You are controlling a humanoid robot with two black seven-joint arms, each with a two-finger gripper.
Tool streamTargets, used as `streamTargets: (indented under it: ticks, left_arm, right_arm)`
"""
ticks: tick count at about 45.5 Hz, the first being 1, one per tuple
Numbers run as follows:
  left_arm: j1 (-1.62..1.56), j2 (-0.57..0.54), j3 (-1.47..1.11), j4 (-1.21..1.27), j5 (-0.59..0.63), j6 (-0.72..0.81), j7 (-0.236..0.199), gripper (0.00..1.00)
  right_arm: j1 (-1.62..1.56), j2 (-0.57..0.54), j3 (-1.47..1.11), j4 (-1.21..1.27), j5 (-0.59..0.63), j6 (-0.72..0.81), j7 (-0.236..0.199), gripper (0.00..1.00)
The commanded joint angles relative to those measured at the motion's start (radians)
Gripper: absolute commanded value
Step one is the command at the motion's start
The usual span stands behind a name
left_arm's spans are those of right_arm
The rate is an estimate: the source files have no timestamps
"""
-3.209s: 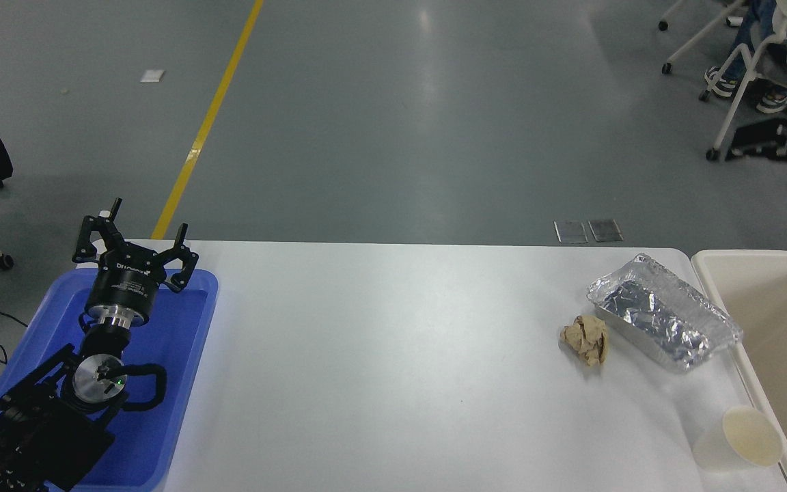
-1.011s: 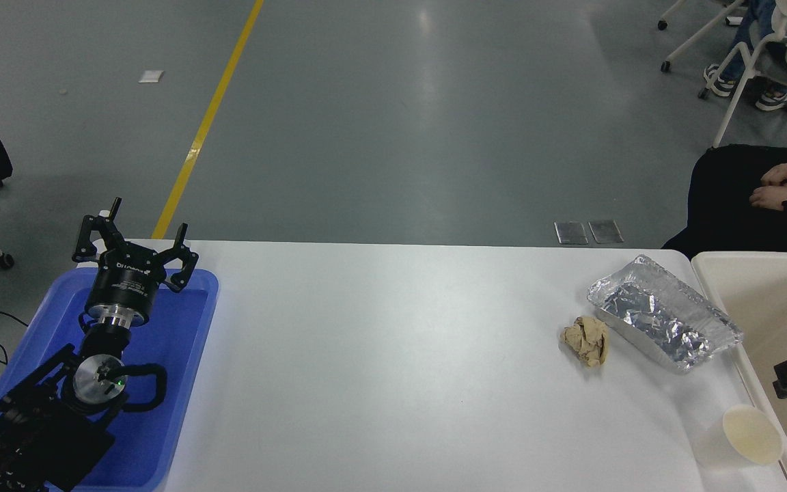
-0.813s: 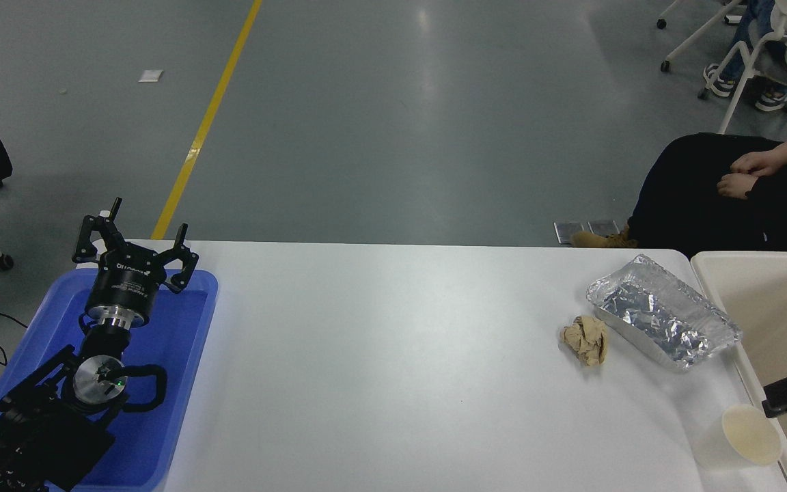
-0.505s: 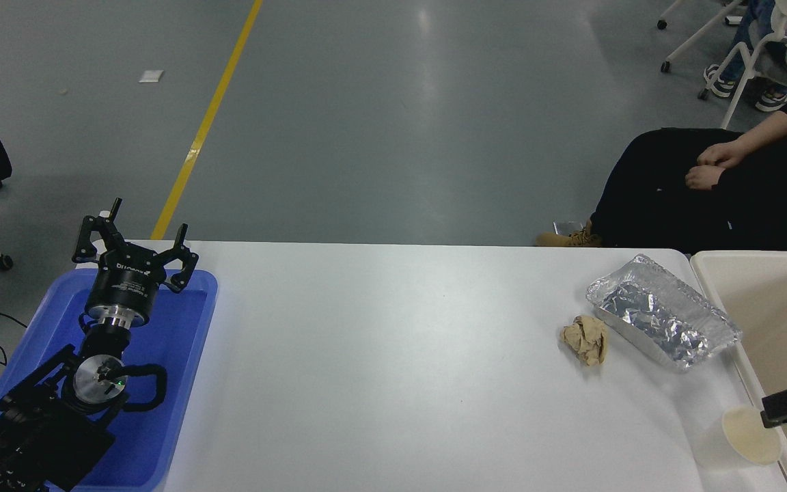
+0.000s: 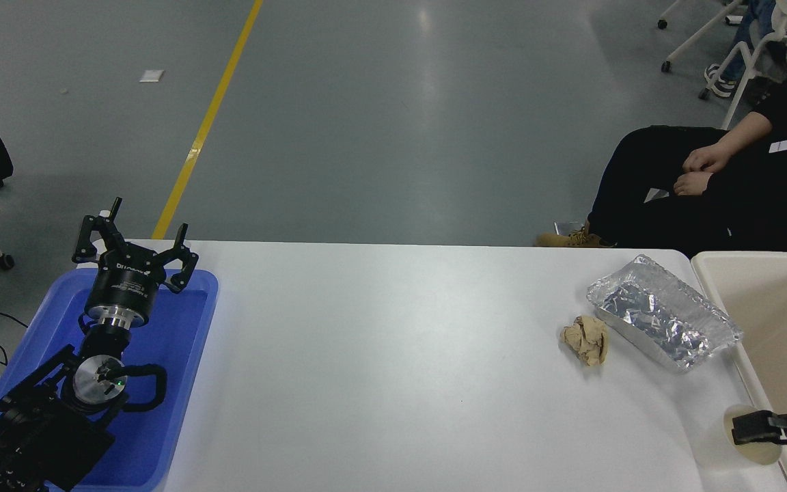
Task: Pick up paper cup place in dustbin
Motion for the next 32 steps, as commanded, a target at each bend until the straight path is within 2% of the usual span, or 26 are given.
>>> streamTargets:
  ticks: [1, 16, 32]
  left_arm:
    - [0.0, 0.0, 0.0, 0.0, 0.0, -0.002, 0.0, 1.0]
    - [0.0, 0.0, 0.0, 0.0, 0.0, 0.0, 0.0, 1.0]
    - [0.0, 0.0, 0.002, 0.0, 0.002, -0.002, 0.001, 1.0]
  right_arm:
    - [-0.039, 0.013, 0.015, -0.016, -0.058, -0.073, 0.005, 0.0]
    - [0.005, -0.041, 0.016, 0.017, -0.062, -0.073, 0.036, 0.0]
    - [0.234, -0.251, -0.01, 0.232, -0.096, -0.022, 0.036, 0.0]
